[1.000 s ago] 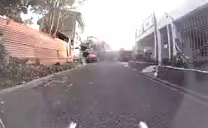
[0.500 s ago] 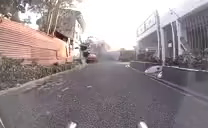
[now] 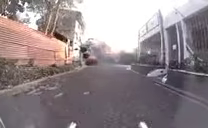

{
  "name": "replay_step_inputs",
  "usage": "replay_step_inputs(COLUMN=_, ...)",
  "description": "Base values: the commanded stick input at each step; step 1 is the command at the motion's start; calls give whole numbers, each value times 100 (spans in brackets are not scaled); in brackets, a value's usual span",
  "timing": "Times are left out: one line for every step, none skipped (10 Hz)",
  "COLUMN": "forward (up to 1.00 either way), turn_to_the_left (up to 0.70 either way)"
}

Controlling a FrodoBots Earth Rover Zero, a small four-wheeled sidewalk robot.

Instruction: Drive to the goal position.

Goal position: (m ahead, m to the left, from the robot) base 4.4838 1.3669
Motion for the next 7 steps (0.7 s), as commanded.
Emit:
replay_step_inputs(forward=70, turn_to_the_left=-7)
replay_step_inputs(forward=70, turn_to_the_left=-4)
replay_step_inputs(forward=70, turn_to_the_left=0)
replay_step_inputs(forward=70, turn_to_the_left=0)
replay_step_inputs(forward=70, turn_to_the_left=0)
replay_step_inputs(forward=70, turn_to_the_left=0)
replay_step_inputs(forward=70, turn_to_the_left=0)
